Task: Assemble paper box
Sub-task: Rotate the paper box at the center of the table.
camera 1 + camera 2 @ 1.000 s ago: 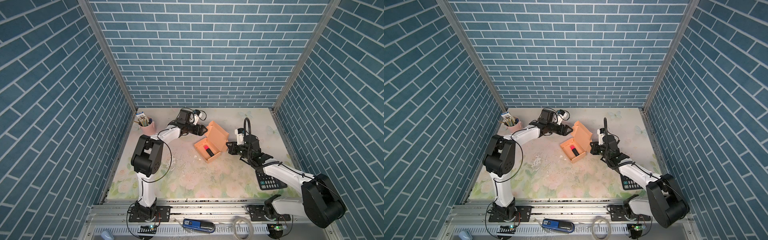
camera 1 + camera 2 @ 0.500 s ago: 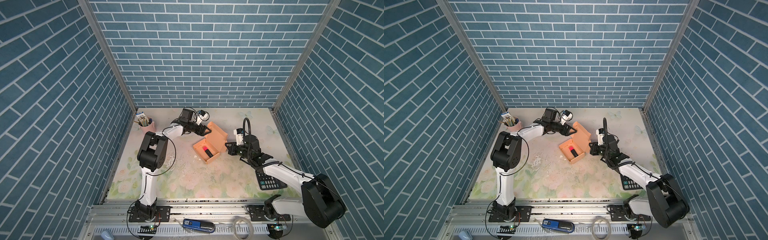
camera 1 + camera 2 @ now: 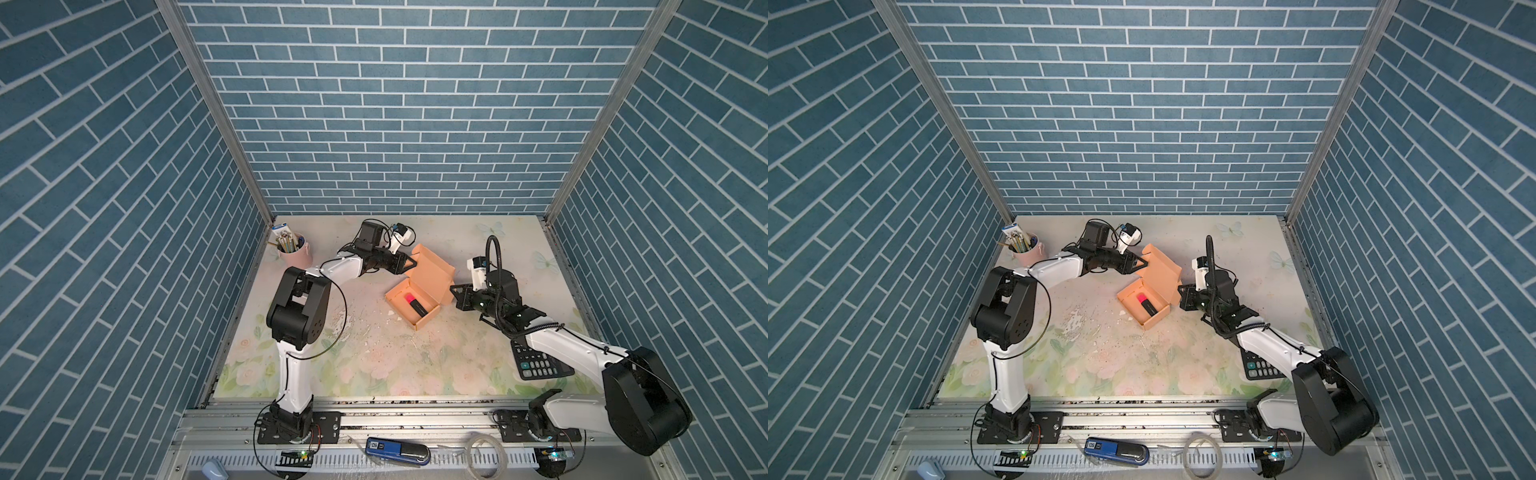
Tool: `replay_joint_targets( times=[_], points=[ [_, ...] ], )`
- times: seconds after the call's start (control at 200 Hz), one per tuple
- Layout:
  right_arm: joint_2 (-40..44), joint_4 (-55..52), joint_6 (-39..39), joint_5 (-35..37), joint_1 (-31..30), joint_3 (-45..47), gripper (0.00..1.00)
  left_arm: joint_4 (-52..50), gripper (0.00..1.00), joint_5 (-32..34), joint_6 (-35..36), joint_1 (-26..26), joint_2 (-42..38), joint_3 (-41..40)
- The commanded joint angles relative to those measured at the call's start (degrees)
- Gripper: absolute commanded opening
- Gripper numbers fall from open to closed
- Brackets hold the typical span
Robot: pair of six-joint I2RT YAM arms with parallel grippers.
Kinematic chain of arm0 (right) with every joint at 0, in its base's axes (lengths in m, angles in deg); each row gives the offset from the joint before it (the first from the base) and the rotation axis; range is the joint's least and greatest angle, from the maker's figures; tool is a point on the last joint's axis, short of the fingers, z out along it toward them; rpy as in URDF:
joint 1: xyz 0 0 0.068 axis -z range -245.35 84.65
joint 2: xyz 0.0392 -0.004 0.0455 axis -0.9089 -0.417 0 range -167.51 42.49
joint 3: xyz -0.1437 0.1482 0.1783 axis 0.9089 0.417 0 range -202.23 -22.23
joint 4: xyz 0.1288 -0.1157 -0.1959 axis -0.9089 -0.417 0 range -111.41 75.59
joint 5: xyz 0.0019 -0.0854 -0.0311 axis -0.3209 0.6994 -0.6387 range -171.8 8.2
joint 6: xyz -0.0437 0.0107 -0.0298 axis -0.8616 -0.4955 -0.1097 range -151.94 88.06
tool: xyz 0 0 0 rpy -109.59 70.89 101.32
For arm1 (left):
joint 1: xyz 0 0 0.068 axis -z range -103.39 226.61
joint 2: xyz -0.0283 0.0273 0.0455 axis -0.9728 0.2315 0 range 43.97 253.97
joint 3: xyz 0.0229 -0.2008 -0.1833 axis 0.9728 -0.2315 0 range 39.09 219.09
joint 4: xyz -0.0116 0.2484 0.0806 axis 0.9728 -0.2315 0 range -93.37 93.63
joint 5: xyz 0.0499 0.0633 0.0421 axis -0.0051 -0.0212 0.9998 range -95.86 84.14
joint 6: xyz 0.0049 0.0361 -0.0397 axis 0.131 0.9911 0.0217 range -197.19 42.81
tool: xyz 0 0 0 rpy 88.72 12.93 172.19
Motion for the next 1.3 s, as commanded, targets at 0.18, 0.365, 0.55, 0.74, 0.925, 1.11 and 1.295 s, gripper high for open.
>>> replay_joint_targets(
  times=[0.18,0.365,0.55,0.74,0.925,1.11,1.295],
  points=[
    [-0.3,-1.9,-1.6,2.2,-0.3,-3.8,0.0,6.8,0.25,6.1,-5.0,0.1,-4.8,-5.7],
    [-1.7,-6.3,-2.0,5.7,-0.3,-7.1,0.0,9.0,0.16,10.1,-7.0,0.3,-6.7,-8.4],
    [-4.9,-11.1,-3.6,7.0,-0.3,-11.9,0.0,9.9,0.12,11.9,-8.1,0.5,-8.0,-9.2],
    [-7.2,-15.0,-4.9,8.4,-0.3,-15.8,0.0,10.5,0.09,14.7,-8.5,1.4,-9.4,-10.4],
    [-9.5,-18.1,-5.9,10.9,-0.4,-19.8,0.0,12.1,0.07,21.2,-9.6,2.0,-12.1,-13.7],
    [-13.2,-22.3,-5.1,14.3,-1.3,-25.5,0.0,12.9,0.07,30.7,-12.3,3.0,-14.7,-17.0],
    [-17.5,-26.3,-2.5,19.5,-2.3,-30.4,0.0,13.0,0.07,35.8,-15.2,3.3,-15.4,-18.5]
  ],
)
